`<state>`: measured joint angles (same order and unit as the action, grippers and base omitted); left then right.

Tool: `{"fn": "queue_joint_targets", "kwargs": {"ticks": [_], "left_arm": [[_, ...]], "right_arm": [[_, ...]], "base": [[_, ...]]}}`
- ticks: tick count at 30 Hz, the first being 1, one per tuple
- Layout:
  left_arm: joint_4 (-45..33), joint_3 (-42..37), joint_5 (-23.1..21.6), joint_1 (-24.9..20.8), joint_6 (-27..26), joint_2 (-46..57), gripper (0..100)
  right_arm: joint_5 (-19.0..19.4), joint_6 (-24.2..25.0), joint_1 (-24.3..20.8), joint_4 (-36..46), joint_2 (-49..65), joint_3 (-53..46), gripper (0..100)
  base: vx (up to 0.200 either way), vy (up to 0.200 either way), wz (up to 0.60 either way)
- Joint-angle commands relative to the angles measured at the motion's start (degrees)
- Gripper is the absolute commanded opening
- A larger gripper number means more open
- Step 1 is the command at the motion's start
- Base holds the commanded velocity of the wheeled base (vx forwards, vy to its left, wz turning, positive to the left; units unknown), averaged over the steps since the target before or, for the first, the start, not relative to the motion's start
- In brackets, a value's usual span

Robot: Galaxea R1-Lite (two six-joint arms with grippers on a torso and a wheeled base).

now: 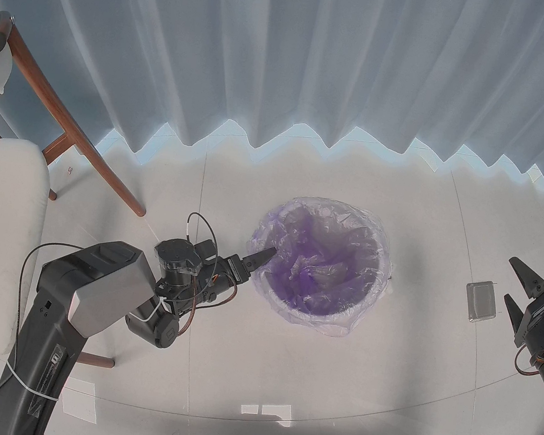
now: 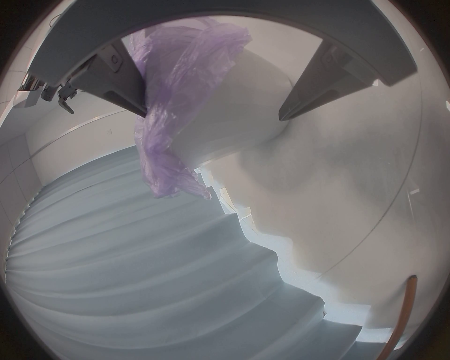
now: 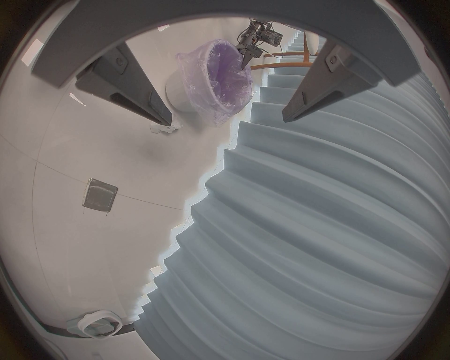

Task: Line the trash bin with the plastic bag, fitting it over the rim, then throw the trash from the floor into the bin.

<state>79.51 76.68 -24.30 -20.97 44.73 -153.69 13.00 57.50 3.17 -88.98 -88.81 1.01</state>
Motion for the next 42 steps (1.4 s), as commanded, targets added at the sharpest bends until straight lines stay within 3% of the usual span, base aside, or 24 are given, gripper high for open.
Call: {"fn": "queue_joint_targets", "kwargs": {"ticks": [1,14,27,42], "left_arm": [[0.21,1.46,0.57,0.05,0.10,-1.26,100],[9.09,-0.65,1.44,-1.44,2.29,0.05,100],[8.91,0.84,0.13,2.51,8.62,0.23,100],[8.91,3.13,0.04,-0.65,7.83,-4.96,100]], "right_arm": [[0.01,-0.02,-0.01,-0.49,-0.22,-1.01,100],[0.10,-0.02,-0.01,-0.49,-0.75,-1.01,100],[0.10,-0.02,-0.01,-0.49,-0.75,-1.01,100],[0.01,0.15,-0.01,-0.32,-0.75,-1.01,100]], "base": [[0.000,0.000,0.00],[0.000,0.000,0.00],[0.000,0.000,0.00],[0.000,0.000,0.00]]}}
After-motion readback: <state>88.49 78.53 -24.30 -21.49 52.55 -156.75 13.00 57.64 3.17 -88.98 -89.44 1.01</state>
